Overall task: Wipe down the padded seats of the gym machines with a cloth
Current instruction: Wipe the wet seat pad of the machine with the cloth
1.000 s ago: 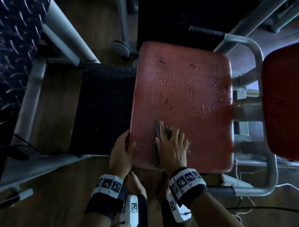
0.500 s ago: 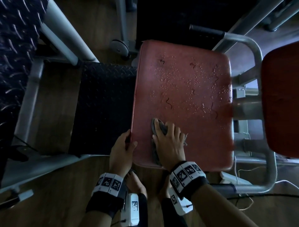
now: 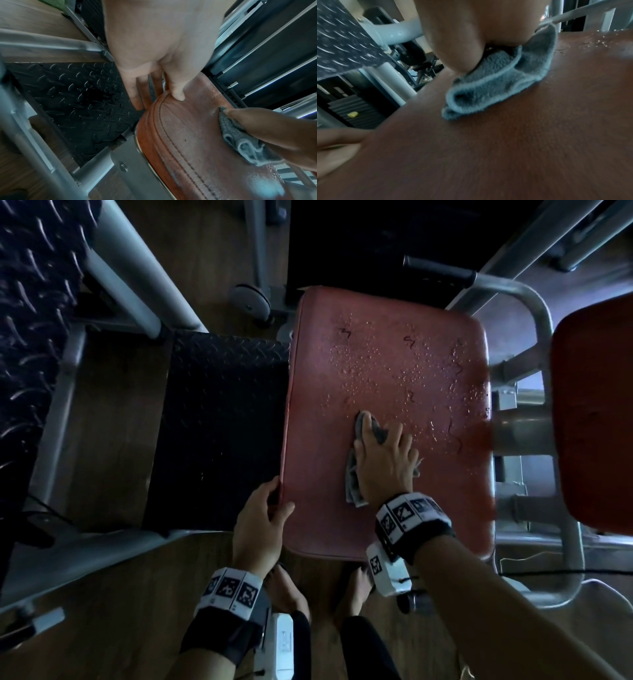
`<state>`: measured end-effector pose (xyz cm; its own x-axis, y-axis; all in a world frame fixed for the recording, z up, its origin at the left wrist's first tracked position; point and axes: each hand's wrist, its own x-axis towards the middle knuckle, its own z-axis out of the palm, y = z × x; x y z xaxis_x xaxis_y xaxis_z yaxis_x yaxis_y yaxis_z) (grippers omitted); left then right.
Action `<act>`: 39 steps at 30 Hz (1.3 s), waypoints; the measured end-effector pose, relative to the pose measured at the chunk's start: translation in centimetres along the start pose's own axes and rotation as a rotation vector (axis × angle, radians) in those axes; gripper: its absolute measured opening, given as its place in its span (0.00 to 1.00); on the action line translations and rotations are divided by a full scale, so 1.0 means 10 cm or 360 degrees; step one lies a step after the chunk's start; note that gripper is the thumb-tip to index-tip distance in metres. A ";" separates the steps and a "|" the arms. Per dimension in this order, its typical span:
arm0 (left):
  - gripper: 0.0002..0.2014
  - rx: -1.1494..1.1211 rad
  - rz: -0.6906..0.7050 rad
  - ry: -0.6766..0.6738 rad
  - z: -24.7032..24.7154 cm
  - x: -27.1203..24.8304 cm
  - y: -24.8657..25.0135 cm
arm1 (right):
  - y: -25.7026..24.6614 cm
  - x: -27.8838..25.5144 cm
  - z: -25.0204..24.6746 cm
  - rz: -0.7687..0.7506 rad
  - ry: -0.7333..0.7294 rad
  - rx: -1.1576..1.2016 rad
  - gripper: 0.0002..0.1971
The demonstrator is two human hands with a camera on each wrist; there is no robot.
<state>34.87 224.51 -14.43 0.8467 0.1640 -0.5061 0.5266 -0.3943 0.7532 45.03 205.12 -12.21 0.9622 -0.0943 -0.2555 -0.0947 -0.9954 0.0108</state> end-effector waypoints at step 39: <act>0.23 -0.0058 -0.0014 -0.0058 -0.06 0.04 -0.02 | -0.12 0.02 0.19 -0.0650 -0.0062 0.0238 0.28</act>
<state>35.09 225.21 -14.55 0.8392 0.1337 -0.5271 0.5367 -0.3599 0.7632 44.85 206.32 -14.07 0.9183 0.3102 -0.2460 0.2530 -0.9377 -0.2381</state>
